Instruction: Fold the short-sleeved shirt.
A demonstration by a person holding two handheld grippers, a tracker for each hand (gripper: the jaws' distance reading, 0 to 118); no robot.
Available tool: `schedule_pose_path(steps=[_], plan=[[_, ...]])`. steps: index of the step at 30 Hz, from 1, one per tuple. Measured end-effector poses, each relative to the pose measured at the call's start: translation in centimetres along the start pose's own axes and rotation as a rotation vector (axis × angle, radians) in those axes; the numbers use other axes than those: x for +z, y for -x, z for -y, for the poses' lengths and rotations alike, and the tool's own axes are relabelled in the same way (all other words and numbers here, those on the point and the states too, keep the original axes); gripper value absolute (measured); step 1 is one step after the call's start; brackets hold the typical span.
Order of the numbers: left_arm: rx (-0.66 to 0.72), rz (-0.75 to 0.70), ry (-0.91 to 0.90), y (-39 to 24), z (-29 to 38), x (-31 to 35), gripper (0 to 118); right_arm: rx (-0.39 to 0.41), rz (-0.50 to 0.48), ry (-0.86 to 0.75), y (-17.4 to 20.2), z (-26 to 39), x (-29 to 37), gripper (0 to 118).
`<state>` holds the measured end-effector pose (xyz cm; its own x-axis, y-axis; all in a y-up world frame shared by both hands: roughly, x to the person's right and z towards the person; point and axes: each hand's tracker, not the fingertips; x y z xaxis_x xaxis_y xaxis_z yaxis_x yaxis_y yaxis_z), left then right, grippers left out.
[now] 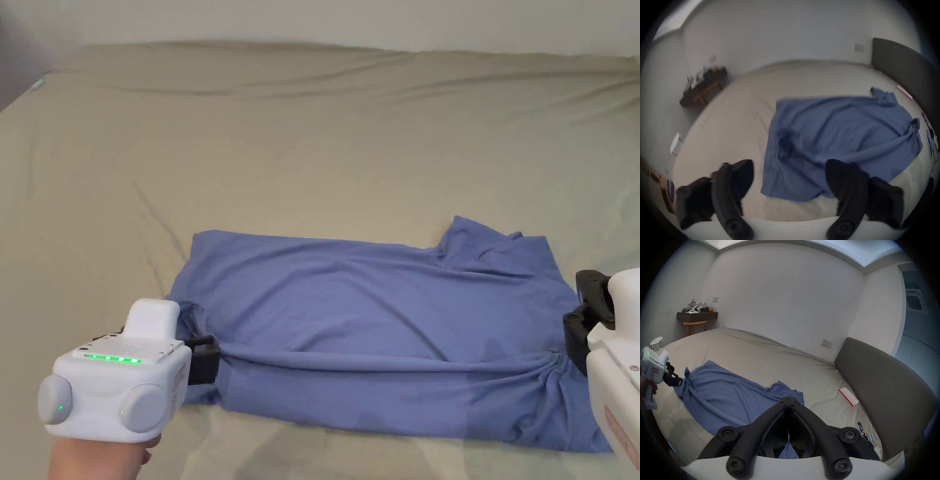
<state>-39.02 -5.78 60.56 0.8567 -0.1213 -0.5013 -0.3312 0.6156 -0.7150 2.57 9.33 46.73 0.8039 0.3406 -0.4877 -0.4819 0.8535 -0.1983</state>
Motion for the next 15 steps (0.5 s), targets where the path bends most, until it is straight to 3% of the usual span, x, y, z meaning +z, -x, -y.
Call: schedule_pose_path(steps=[1,5,10,13,15], plan=[[0.039,-0.010,0.045,0.8,0.5,-1.5,113,-0.003,0.006,0.014,-0.3,0.4,-0.1,2],[0.219,-0.013,0.099,3.0,1.9,-5.1,111,-0.007,0.025,0.070,-1.3,1.7,-0.6,2],[0.168,-0.003,0.091,2.2,2.3,-5.9,101,0.002,0.046,0.120,-2.3,2.6,-1.0,2],[0.167,0.041,0.101,1.9,1.9,-4.9,74,-0.012,0.050,0.149,-2.9,2.8,-1.5,2],[0.052,0.022,0.074,1.0,1.3,-4.2,10,-0.032,0.049,0.178,-3.4,3.0,-2.1,2]])
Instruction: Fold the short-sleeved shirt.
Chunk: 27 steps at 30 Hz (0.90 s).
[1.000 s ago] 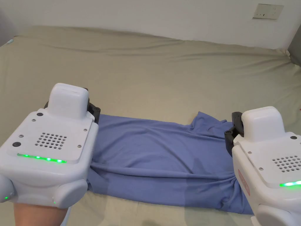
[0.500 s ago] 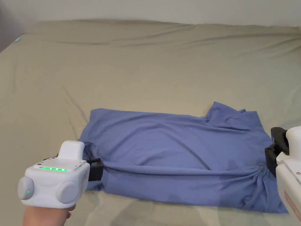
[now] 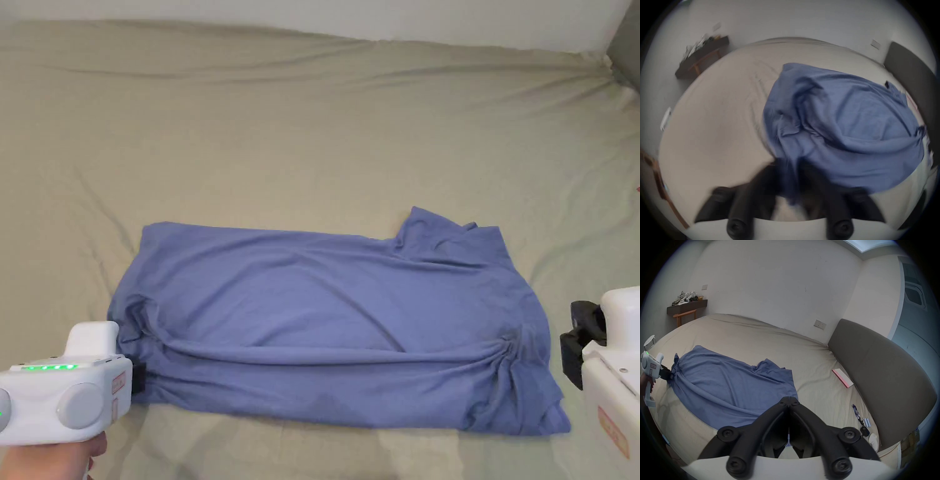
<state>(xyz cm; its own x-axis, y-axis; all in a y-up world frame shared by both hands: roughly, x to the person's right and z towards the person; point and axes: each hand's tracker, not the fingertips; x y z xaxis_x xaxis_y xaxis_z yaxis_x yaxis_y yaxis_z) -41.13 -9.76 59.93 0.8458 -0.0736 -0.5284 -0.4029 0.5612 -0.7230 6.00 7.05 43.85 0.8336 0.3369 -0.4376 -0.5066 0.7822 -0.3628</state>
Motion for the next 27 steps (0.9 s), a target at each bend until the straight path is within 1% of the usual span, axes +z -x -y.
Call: schedule_pose_path(steps=[1,2,4,5,7,9,12,14,17,18,19,20,21,22,23,24,25,26,27], plan=[[-0.052,-0.022,-0.012,-0.5,-0.1,0.6,7,-0.010,0.004,0.023,-0.3,0.1,-0.6,4],[-0.062,-0.018,0.001,-0.6,-0.1,0.9,7,-0.019,0.002,0.055,-0.5,0.3,-1.3,25],[-0.025,-0.024,-0.037,-0.2,0.2,2.1,7,-0.044,-0.024,0.158,-1.3,0.9,-3.3,91],[-0.015,-0.027,-0.033,0.1,0.3,2.5,7,-0.065,-0.046,0.202,-1.6,1.6,-4.4,109],[0.037,-0.018,-0.035,0.7,0.7,3.1,7,-0.114,-0.072,0.274,-2.1,3.1,-6.7,109],[0.053,-0.021,-0.007,1.0,1.2,2.8,7,-0.151,-0.083,0.376,-2.5,4.9,-9.4,109],[0.060,-0.026,0.041,1.0,2.6,1.5,7,-0.172,-0.112,0.499,-2.1,7.8,-13.2,109],[0.062,-0.028,0.039,0.7,3.3,1.0,7,-0.177,-0.136,0.572,-1.6,9.3,-15.2,109],[0.058,-0.043,0.034,0.5,2.5,1.2,7,-0.185,-0.141,0.612,-1.0,10.7,-16.9,107],[0.059,-0.043,0.039,0.7,2.4,1.2,7,-0.220,-0.159,0.602,-0.9,10.7,-16.7,99],[0.062,-0.039,0.041,0.7,2.3,1.4,7,-0.262,-0.173,0.588,-1.1,10.5,-16.5,78],[0.064,-0.035,0.037,0.8,2.2,1.7,7,-0.283,-0.195,0.582,-1.2,10.2,-16.4,55],[0.063,-0.030,0.022,0.9,2.1,2.2,7,-0.305,-0.273,0.551,-1.3,10.0,-16.1,44],[0.061,-0.028,0.007,1.0,2.0,2.7,7,-0.285,-0.261,0.527,-1.2,9.6,-15.6,44],[0.059,-0.025,-0.004,1.0,1.8,3.2,7,-0.206,-0.213,0.533,-1.0,9.4,-15.5,35],[0.063,-0.018,-0.017,1.1,1.5,3.7,7,-0.169,-0.221,0.528,-1.1,9.2,-15.6,20],[0.075,-0.009,-0.036,1.1,1.2,4.3,7,-0.210,-0.278,0.517,-1.2,9.1,-15.5,13],[0.081,-0.006,-0.049,1.2,0.9,5.0,7,-0.210,-0.246,0.539,-1.2,8.8,-15.4,13],[0.080,0.002,-0.064,1.3,0.6,5.6,7,-0.209,-0.245,0.536,-1.4,8.5,-15.0,13]])
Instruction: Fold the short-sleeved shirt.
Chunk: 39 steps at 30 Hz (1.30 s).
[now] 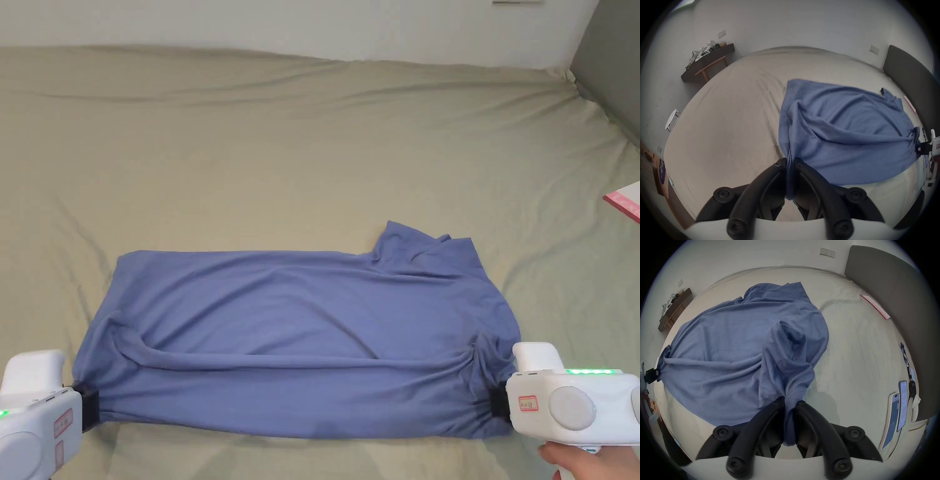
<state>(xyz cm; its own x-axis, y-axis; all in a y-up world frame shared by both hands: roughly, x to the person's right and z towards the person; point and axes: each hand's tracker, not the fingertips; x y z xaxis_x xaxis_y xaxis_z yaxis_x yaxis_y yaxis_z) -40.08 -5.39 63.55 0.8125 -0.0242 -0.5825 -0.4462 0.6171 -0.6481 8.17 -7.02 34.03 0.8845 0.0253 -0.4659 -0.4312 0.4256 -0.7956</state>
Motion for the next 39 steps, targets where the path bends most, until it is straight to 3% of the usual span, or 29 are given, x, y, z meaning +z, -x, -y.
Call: schedule_pose_path(steps=[7,14,19,21,24,32,34,35,36,37,38,39], plan=[[-0.018,0.021,-0.105,0.8,-1.8,5.6,7,0.027,-0.035,-0.136,0.5,-0.8,8.2,13],[-0.086,-0.019,-0.092,2.7,0.5,9.1,7,0.089,-0.043,-0.137,0.9,1.3,14.0,13],[-0.113,-0.033,0.057,3.8,6.0,7.5,7,0.011,-0.067,-0.023,0.5,5.2,12.5,13],[-0.170,-0.046,0.115,3.6,8.0,6.5,7,0.021,-0.063,0.022,0.6,6.8,11.1,13],[-0.152,-0.040,0.187,3.7,10.3,4.8,7,0.055,-0.011,0.086,1.0,8.9,8.3,13],[-0.160,-0.047,0.240,3.3,10.8,2.8,8,-0.050,-0.044,0.134,0.1,11.5,3.8,17],[-0.166,-0.084,0.238,3.4,10.5,2.8,30,-0.051,-0.059,0.132,-0.4,11.2,4.0,24],[-0.189,-0.120,0.228,3.6,10.2,3.0,58,-0.060,-0.063,0.131,-0.8,10.9,4.3,33],[-0.194,-0.130,0.223,3.8,9.9,3.1,80,-0.061,-0.061,0.126,-1.0,10.7,4.6,47],[-0.184,-0.121,0.215,4.0,9.5,3.5,96,-0.044,-0.014,0.106,-1.1,10.4,5.1,70],[-0.139,-0.069,0.164,4.2,9.0,4.2,105,-0.019,0.064,0.082,-1.3,10.0,5.8,98],[-0.105,-0.042,0.116,4.3,8.4,5.0,105,-0.007,0.092,0.045,-1.5,9.6,6.7,104]])
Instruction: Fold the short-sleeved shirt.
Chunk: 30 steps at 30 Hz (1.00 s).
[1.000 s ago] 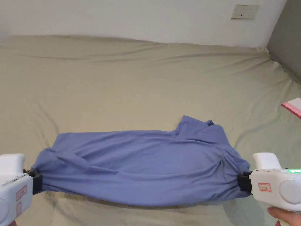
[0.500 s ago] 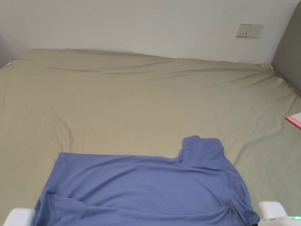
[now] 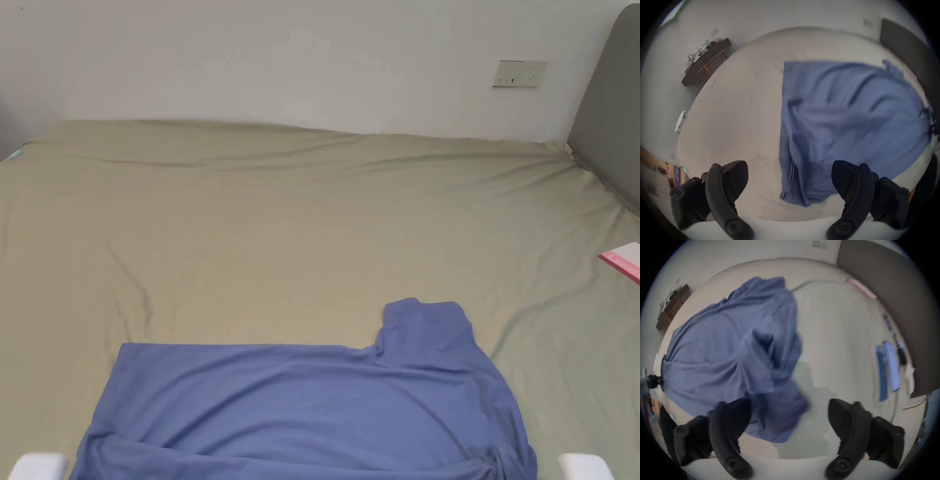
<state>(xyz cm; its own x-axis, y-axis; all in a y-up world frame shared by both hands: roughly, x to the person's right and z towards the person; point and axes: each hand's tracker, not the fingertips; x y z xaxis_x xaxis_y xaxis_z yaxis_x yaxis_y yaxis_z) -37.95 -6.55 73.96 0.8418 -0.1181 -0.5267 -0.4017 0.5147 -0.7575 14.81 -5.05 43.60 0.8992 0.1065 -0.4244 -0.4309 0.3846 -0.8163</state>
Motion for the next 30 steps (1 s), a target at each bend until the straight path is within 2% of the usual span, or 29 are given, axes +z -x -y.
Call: schedule_pose_path(steps=[2,5,11,16,17,19,20,21,22,23,25,27,30], plan=[[0.061,0.018,-0.150,0.0,-1.2,2.3,105,-0.007,0.035,-0.121,-0.6,-1.3,2.8,104],[0.059,-0.011,-0.365,-0.5,-4.3,6.5,105,0.003,0.051,-0.322,-0.4,-4.0,8.4,104],[0.086,0.035,-0.711,-3.1,-10.1,16.2,105,0.072,0.079,-0.798,3.9,-7.0,20.4,104],[0.090,0.013,-0.930,-6.0,-12.2,22.2,104,0.168,0.056,-0.976,9.1,-7.4,25.6,104],[0.100,-0.028,-0.973,-6.5,-12.2,23.0,103,0.191,0.055,-0.998,10.1,-7.3,26.0,104],[0.060,-0.040,-1.043,-7.7,-12.3,24.0,95,0.229,0.042,-1.033,11.9,-7.2,26.7,103],[0.035,-0.048,-1.057,-8.4,-12.4,24.3,80,0.240,0.030,-1.033,12.7,-7.2,26.6,99],[0.023,-0.052,-1.054,-9.0,-12.3,24.4,64,0.256,0.016,-1.030,13.3,-7.2,26.6,95],[0.009,-0.049,-1.060,-9.5,-12.3,24.5,46,0.269,-0.002,-1.035,13.9,-7.2,26.6,84],[-0.004,-0.039,-1.064,-9.8,-12.4,24.3,26,0.268,-0.009,-1.042,14.4,-7.0,26.6,59],[-0.013,-0.026,-1.084,-10.7,-12.1,24.1,11,0.271,-0.003,-1.046,15.4,-7.0,26.1,7],[-0.042,-0.031,-1.061,-11.3,-12.3,23.6,0,0.291,-0.004,-1.042,16.0,-7.1,25.7,3],[-0.098,-0.017,-1.006,-12.0,-12.7,22.3,0,0.304,0.003,-1.005,16.4,-7.6,24.2,2]])
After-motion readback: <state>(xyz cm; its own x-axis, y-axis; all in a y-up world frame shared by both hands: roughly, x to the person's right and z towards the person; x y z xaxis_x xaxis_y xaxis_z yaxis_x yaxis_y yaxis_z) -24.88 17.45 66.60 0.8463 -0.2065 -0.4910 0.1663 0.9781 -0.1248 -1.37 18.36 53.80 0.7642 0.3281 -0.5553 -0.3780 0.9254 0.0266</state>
